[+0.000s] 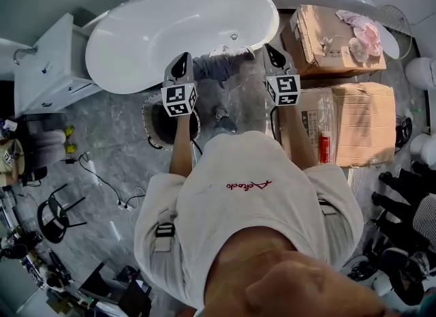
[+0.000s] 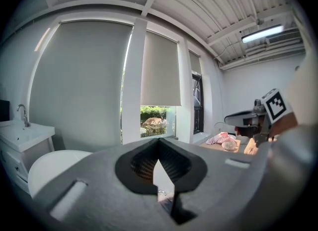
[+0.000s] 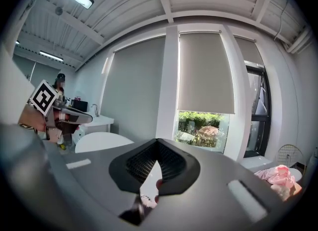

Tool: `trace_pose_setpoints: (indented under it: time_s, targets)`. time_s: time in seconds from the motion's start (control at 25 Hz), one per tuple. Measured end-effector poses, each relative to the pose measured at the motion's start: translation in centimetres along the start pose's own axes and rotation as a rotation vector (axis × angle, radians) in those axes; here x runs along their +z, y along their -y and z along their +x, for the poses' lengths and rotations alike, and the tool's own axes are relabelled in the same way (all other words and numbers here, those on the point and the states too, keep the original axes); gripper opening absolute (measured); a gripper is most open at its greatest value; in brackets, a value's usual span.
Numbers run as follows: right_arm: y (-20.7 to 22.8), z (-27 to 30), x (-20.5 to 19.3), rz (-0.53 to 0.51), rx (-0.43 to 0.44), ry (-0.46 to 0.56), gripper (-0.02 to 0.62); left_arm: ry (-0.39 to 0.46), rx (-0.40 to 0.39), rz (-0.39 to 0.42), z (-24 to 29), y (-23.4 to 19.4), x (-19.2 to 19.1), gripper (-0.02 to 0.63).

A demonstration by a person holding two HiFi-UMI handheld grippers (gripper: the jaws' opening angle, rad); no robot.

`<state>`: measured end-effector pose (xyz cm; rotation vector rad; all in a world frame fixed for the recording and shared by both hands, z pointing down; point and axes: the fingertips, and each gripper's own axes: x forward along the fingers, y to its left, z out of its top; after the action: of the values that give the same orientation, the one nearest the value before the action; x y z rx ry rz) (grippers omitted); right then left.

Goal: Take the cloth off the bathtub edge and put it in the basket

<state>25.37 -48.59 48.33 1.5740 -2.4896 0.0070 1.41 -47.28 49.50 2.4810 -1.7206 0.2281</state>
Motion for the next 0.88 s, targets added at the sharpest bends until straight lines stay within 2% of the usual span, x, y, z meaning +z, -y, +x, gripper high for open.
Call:
trace_pose_setpoints:
  time_s: [0.36, 0.88]
  targets:
    - [1.7, 8.7, 2.5, 0.018, -0.019, 0.034, 0.006, 0.006, 0.007, 0.021, 6.8, -6.5, 2.4, 0.0]
    - [1.8, 15.1, 2.5, 0.003, -0.046, 0.016, 0.008, 0.012, -0.025, -0.001, 12.4, -10.7, 1.9, 0.0]
